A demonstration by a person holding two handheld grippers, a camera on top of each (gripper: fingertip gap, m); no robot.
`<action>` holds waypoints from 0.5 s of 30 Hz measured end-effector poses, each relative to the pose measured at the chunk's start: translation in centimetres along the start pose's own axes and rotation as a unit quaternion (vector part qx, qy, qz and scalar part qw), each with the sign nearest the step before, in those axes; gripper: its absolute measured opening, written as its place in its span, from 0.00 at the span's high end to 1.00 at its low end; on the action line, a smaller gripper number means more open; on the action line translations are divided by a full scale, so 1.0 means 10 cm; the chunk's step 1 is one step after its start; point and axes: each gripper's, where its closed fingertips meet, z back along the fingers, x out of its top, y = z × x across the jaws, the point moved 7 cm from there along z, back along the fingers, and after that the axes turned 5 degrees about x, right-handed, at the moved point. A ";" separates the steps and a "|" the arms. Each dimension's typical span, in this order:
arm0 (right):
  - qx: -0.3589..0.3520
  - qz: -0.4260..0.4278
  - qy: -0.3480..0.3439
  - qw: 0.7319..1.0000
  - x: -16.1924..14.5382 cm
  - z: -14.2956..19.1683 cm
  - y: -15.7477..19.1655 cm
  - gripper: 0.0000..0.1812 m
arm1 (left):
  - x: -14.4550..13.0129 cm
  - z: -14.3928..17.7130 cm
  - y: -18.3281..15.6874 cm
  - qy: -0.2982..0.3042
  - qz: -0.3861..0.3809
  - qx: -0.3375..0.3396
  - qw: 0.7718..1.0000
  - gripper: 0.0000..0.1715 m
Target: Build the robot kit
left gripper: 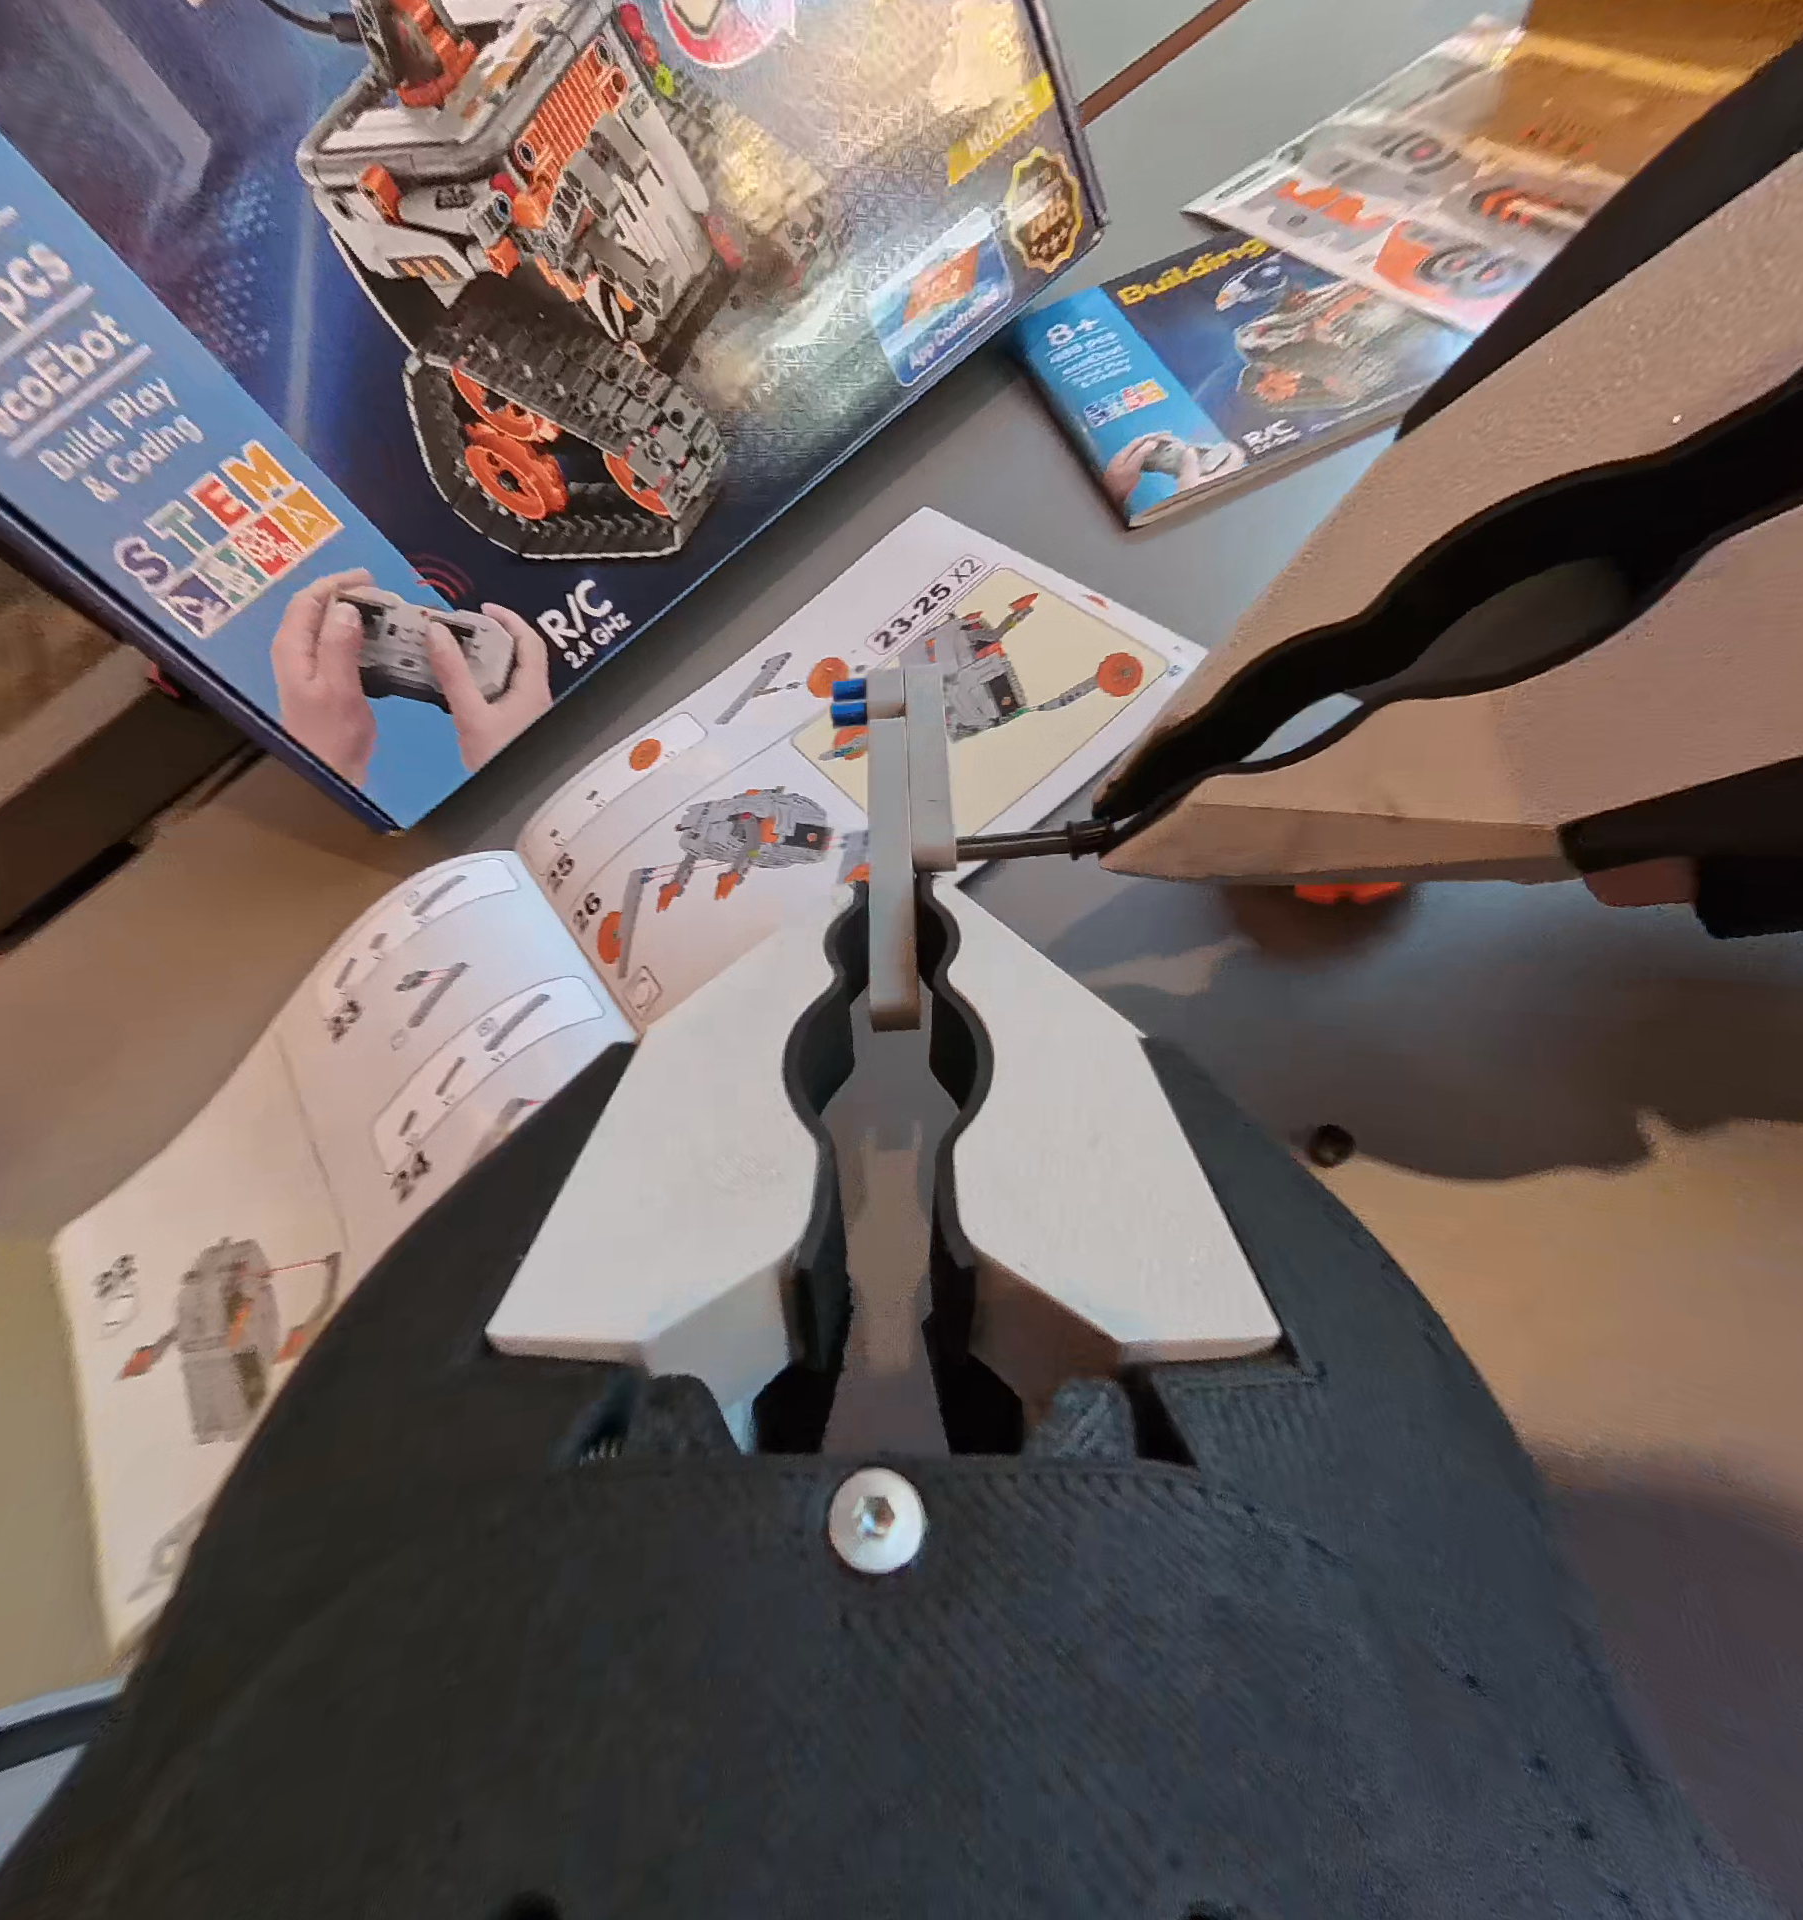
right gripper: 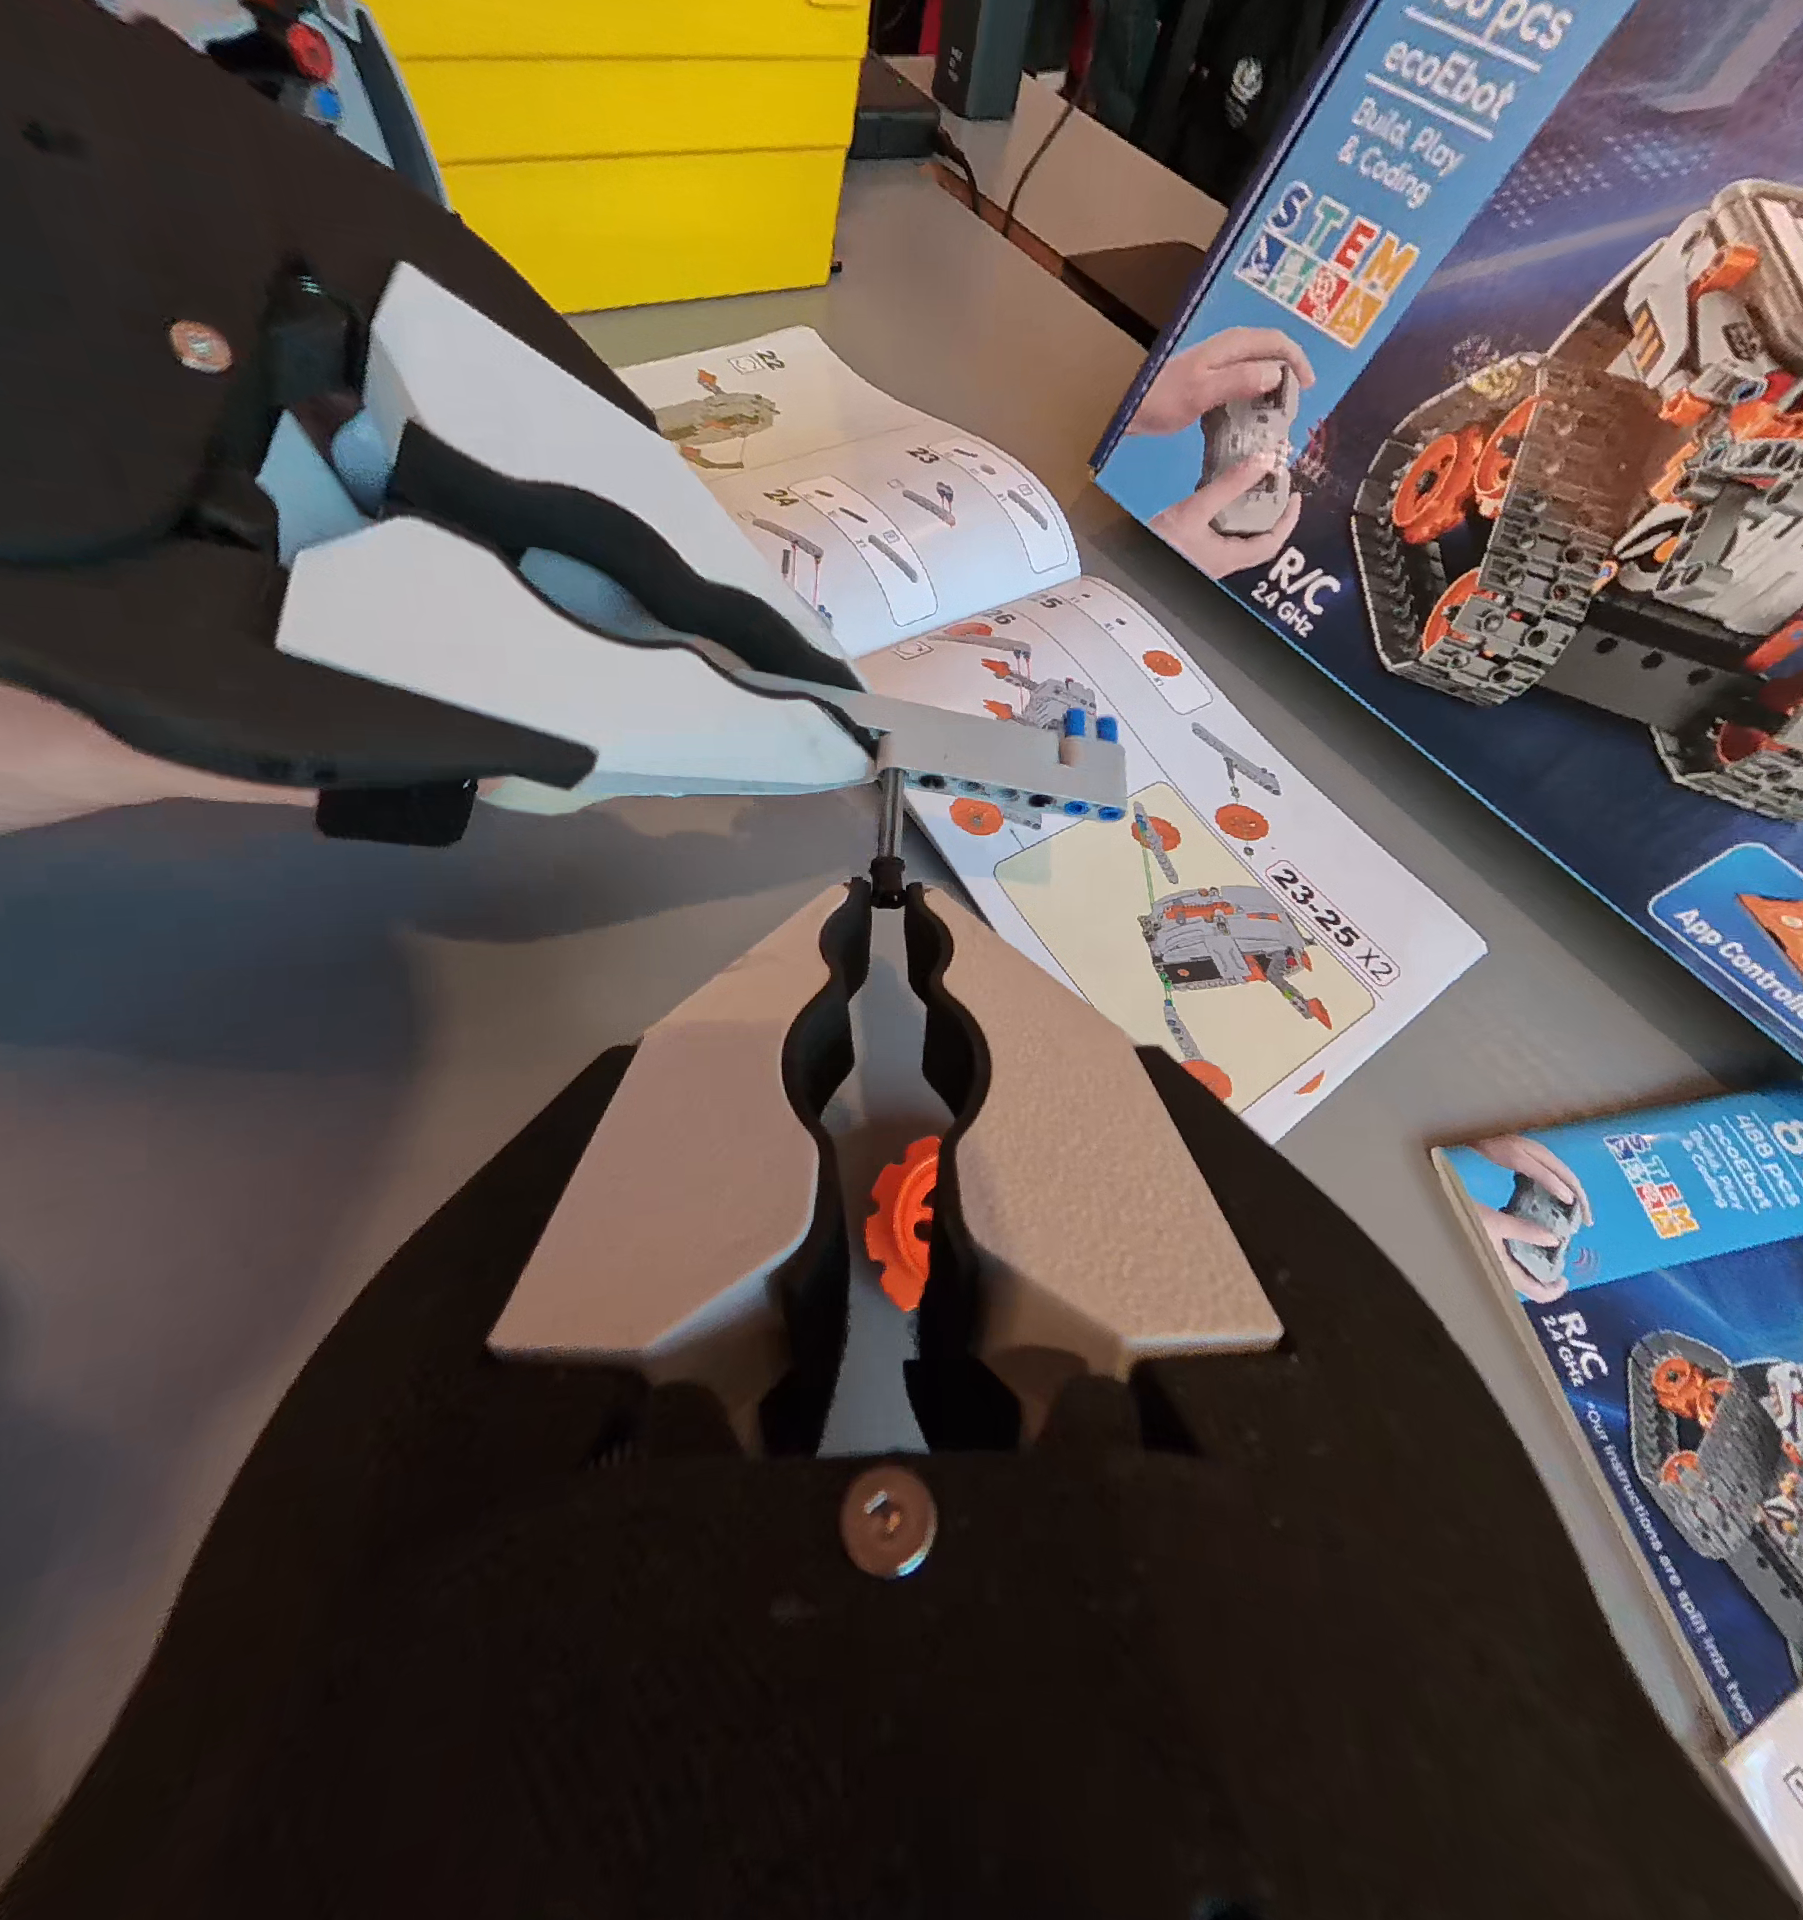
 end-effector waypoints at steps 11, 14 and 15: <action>-0.040 -0.003 0.014 0.999 0.02 -0.08 -0.01 0.98 | -0.05 -0.07 0.04 0.022 0.063 -0.010 0.998 0.96; -0.056 0.012 0.016 0.998 0.04 -0.10 0.03 0.98 | -0.04 -0.06 0.04 0.020 0.078 -0.013 0.997 0.96; -0.058 0.008 0.015 0.998 0.06 -0.10 0.03 0.98 | -0.03 -0.05 0.05 0.016 0.074 -0.008 0.997 0.96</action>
